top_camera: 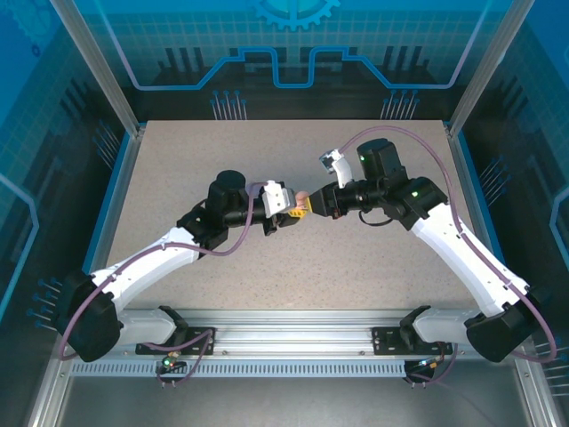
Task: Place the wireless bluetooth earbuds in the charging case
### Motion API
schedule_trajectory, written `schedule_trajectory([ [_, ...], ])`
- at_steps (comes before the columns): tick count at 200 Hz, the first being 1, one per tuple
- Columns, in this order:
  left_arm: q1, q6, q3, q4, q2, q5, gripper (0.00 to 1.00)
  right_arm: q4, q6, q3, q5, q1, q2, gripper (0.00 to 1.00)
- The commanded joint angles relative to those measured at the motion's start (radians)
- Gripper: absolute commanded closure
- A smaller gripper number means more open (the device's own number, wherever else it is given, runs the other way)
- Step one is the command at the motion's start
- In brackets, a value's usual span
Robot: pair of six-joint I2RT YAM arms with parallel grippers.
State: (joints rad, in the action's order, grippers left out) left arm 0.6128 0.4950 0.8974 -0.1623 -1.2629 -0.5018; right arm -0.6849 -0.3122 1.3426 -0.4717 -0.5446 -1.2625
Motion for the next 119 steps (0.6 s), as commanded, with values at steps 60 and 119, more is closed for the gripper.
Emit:
schedule_trajectory([
  [60, 0.018, 0.005, 0.052, 0.004, 0.017, -0.047, 0.83, -0.029, 0.012, 0.044, 0.011, -0.006, -0.015, 0.8],
  [119, 0.018, -0.125, 0.112, -0.003, -0.044, -0.161, 0.82, -0.031, 0.024, 0.049, 0.016, -0.015, -0.017, 0.79],
])
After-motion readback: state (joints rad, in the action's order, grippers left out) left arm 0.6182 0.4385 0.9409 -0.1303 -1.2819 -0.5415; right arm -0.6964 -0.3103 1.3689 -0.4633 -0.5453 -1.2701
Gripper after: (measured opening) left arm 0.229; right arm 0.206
